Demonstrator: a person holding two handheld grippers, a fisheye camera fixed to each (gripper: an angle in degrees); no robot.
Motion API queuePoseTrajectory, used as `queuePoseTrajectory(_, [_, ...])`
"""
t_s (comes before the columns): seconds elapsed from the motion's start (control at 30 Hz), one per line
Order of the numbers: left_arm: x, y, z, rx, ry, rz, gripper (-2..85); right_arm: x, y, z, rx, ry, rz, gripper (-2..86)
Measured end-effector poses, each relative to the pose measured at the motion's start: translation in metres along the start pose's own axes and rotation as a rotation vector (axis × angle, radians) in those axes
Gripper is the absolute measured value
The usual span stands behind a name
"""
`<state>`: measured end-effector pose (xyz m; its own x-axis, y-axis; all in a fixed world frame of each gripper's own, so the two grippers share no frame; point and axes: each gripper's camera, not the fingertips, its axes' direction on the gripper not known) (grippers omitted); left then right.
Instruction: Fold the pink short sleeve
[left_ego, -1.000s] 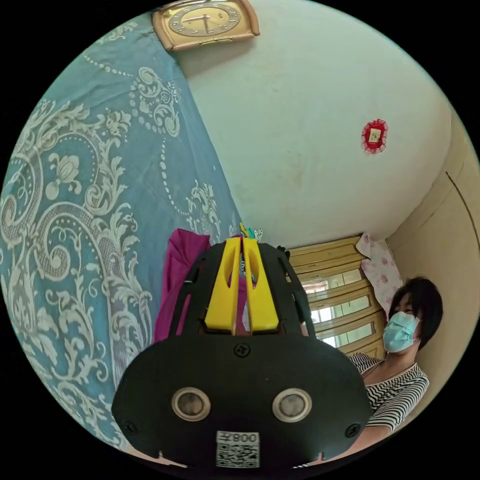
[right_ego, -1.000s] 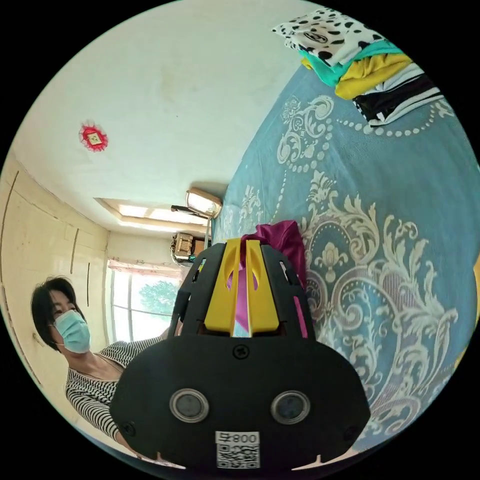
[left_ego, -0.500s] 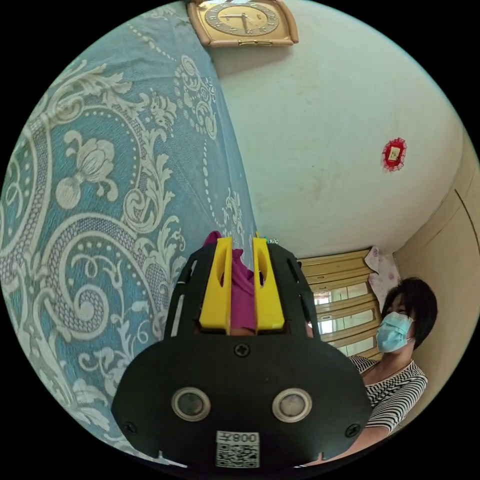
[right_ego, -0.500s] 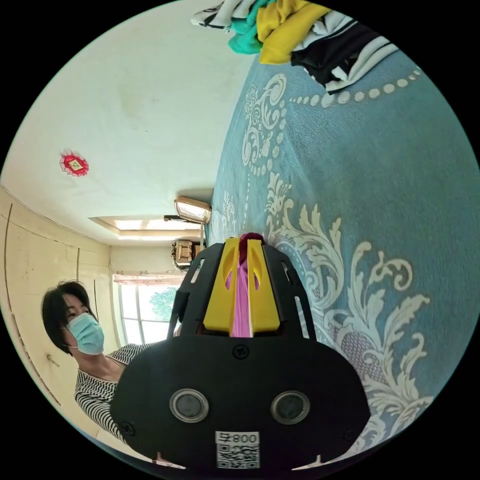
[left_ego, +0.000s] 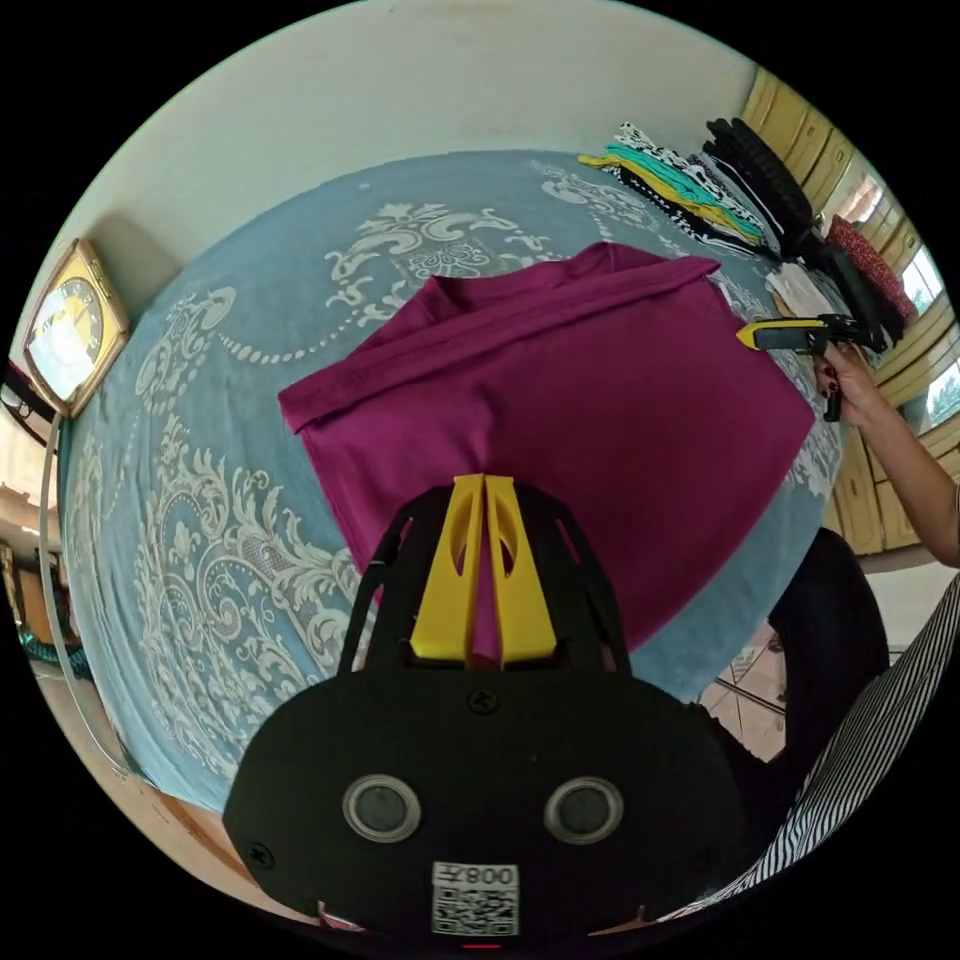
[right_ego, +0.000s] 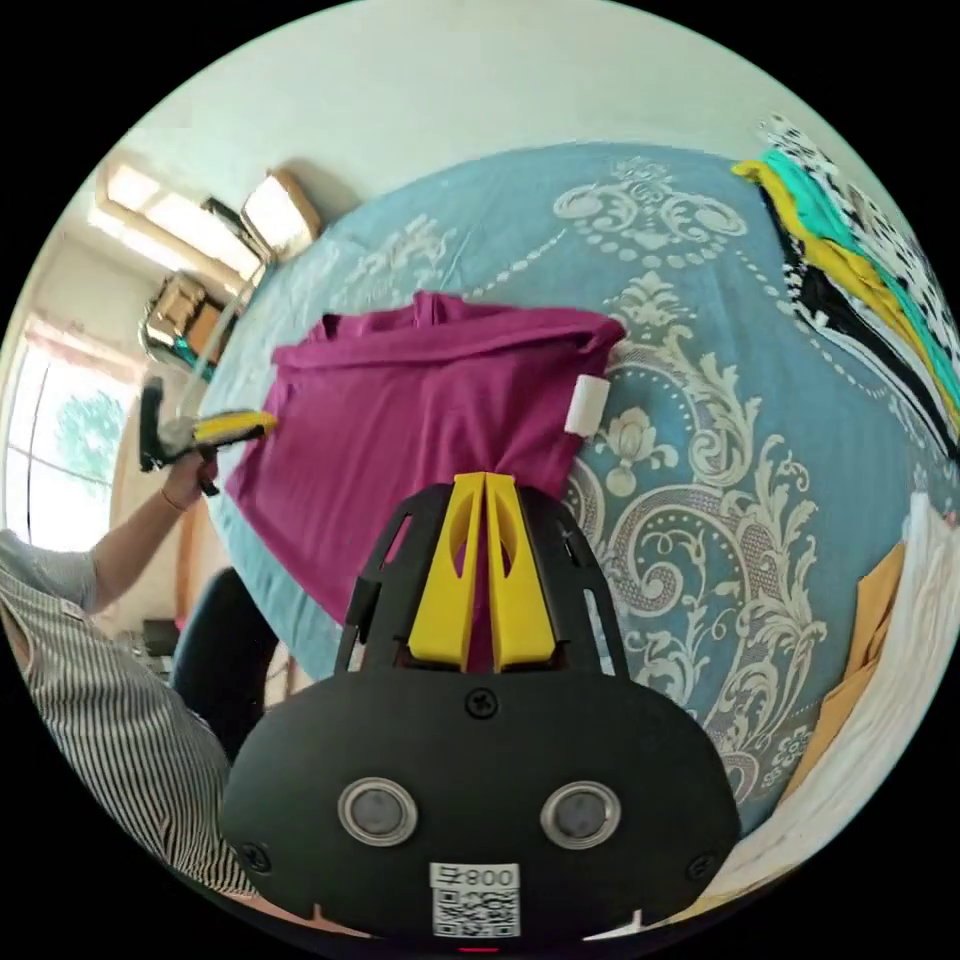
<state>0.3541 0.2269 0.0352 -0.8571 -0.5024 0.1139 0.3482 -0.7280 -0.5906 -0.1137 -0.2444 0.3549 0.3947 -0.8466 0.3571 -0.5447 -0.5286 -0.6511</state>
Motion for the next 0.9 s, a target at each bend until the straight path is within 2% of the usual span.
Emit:
queuePoseTrajectory(0.03, [0.005,-0.001,0.0,0.001,-0.013,-0.007,0.4,-0.01,-0.001,0.01,-0.047,0.033,-0.028,0.3])
queuePoseTrajectory(0.1, [0.016,-0.003,-0.001,0.041,-0.018,-0.048,0.2,-0.045,-0.001,0.014,-0.009,0.154,-0.122,0.0])
queuePoseTrajectory(0.3, [0.03,-0.022,-0.011,0.036,0.068,-0.097,0.1,-0.097,-0.004,0.016,-0.026,0.252,-0.194,0.1])
queuePoseTrajectory(0.43, [0.048,-0.036,-0.039,0.2,0.082,-0.074,0.1,-0.137,-0.008,-0.01,0.062,0.338,-0.24,0.1])
queuePoseTrajectory(0.5, [0.063,-0.058,-0.033,0.17,0.037,-0.021,0.2,-0.169,-0.023,-0.01,0.09,0.325,-0.316,0.1])
queuePoseTrajectory(0.6, [0.077,-0.082,-0.018,0.142,-0.012,0.001,0.2,-0.194,-0.052,0.019,0.035,0.303,-0.364,0.0])
queuePoseTrajectory(0.8, [0.086,-0.108,0.004,0.071,-0.022,0.011,0.2,-0.206,-0.085,0.06,-0.067,0.299,-0.312,0.0])
queuePoseTrajectory(0.9, [0.085,-0.11,0.003,0.086,-0.003,-0.013,0.2,-0.211,-0.086,0.054,-0.026,0.313,-0.306,0.0])
